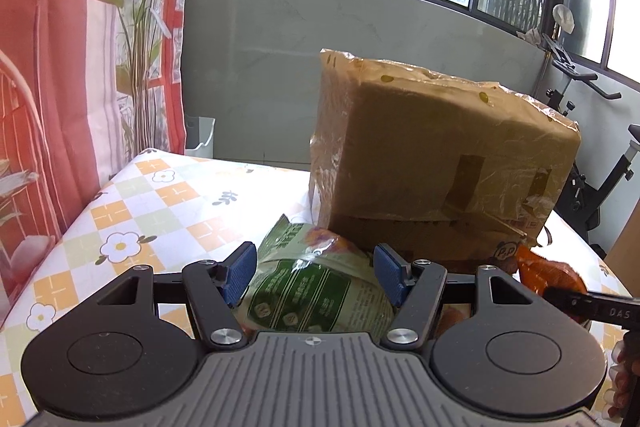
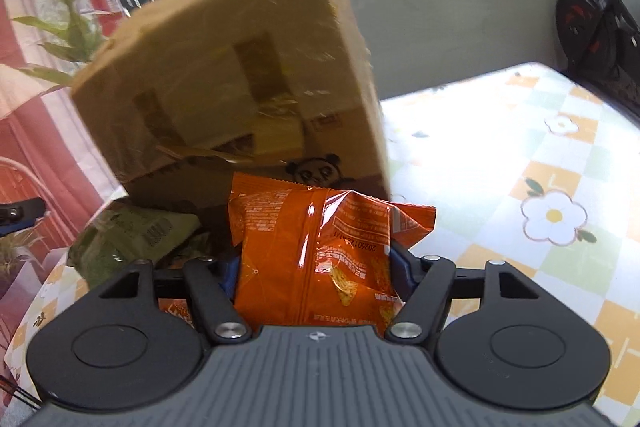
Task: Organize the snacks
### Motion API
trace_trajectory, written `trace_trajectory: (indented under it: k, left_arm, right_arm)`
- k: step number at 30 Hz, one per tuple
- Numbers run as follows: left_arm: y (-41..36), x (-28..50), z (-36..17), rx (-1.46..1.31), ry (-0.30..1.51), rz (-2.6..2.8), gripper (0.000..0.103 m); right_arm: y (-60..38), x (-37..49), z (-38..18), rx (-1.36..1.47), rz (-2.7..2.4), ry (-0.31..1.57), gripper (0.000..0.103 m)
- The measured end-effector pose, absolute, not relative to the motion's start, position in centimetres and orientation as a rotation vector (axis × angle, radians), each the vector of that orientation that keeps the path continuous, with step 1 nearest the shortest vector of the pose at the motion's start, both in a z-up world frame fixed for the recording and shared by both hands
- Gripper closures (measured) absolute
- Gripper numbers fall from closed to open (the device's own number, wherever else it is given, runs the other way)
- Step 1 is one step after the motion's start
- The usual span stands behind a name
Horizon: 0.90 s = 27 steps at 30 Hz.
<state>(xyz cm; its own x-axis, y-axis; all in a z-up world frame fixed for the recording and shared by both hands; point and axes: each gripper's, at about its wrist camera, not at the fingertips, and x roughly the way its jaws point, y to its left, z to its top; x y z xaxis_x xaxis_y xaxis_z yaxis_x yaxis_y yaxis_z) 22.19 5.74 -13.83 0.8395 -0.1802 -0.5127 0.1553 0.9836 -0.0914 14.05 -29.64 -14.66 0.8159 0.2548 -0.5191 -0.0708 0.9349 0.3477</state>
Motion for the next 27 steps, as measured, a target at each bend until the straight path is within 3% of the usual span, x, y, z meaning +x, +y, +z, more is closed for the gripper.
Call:
trace_trajectory:
  k: [9,18,27]
  left_arm:
    - [6.0,22.2,-15.6,-0.020,0.608,-0.187,0.036]
    - [4.3,23.9,-16.8,0.018,0.637,-0.167,0.035]
    - [4.2,24.2,-17.1,-0.163,0.740,-0.096,0.035]
  right_arm:
    - [-24.7,12.3,-15.7,0.076,0.231,0.497,0.036]
    - [-26.1,11.6,-17.2,0.111,0.161,0.435,0.036]
    - [-27.7,11.6,-17.5,0.195,0.144,0.434,0.036]
